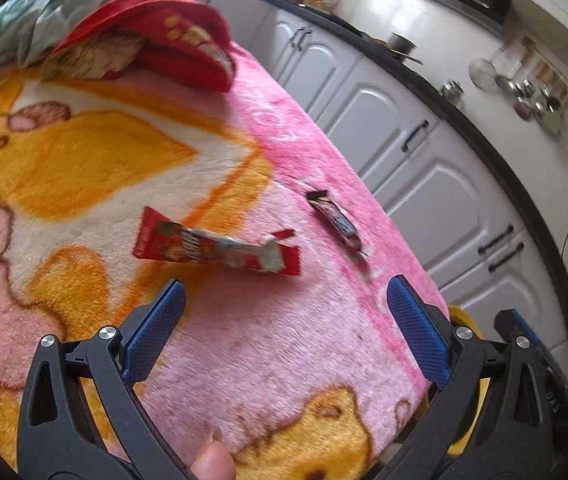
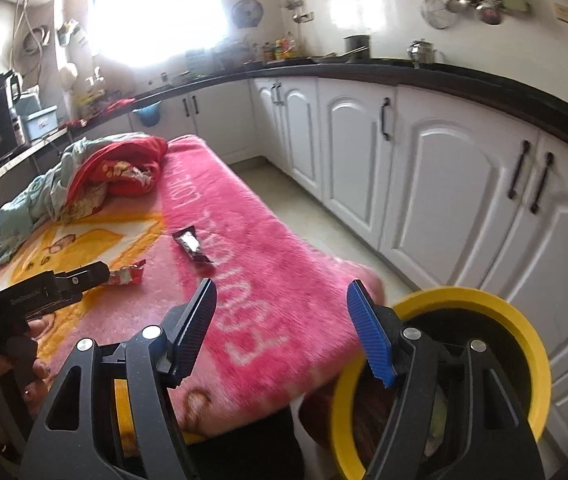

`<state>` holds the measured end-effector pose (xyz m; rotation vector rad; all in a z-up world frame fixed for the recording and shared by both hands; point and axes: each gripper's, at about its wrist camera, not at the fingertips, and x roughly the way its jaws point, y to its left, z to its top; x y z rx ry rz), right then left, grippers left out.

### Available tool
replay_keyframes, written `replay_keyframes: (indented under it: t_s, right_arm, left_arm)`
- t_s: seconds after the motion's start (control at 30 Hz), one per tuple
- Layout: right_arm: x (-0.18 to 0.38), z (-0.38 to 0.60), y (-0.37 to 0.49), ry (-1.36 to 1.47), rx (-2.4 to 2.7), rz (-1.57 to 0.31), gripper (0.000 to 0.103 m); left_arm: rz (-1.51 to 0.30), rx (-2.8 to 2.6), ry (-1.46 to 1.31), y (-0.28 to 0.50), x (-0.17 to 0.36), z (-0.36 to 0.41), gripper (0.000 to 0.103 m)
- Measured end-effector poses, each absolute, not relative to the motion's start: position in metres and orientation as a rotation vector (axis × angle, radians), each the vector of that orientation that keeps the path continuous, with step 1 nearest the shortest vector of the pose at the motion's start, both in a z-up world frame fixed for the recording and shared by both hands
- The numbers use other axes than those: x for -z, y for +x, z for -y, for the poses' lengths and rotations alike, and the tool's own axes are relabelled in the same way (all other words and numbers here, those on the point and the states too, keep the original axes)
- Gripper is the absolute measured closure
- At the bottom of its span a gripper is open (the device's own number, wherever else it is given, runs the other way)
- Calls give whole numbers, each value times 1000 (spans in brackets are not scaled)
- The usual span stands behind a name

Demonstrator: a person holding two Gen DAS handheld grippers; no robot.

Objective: Collect trash
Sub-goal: 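Move both open tools from the bin back toward the table, then grasp the brown chocolate bar with the right tool while the left tool grasps the red wrapper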

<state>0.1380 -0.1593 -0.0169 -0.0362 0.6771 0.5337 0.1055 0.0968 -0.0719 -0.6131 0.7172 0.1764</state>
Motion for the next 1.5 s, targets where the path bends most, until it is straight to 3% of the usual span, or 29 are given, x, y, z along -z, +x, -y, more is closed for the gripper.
replay_keyframes:
  t_s: [0.17,0.33,0.73,0.8,0.87,0.97,1.17,1.23,1.5]
  right_arm:
    - [22,125,162,-69,-600,-714,38]
    - [33,93,183,-114,-670,-754,50]
    - [69,25,217,-217,-747,-857,63]
    - [75,19,221,-225,-745,-872,67]
    - [80,16,223,-232,-744,-887,78]
    - [82,19,221,-220,-744,-883,81]
    - [84,41,209,-155,-727,-890,87]
    - [85,49,204,-131,-721,-892,88]
    - [83,88,170,-73,-712,-880,90]
  left_arm:
    - [-726,-197,-733,111,82,-119,12]
    - [-732,-211,-820,118,92,-136,22]
    - [-732,-258,-813,134,93,-149,45]
    - [-736,-264,-797,136,93,-149,50]
    - [-739,-273,-785,137,94,-150,59]
    - [-748,-287,-750,137,96,-150,70]
    - [-750,-291,-698,136,96,-146,79]
    - [-753,-277,-696,135,97,-145,94]
    - [-753,-177,-608,134,90,-111,96]
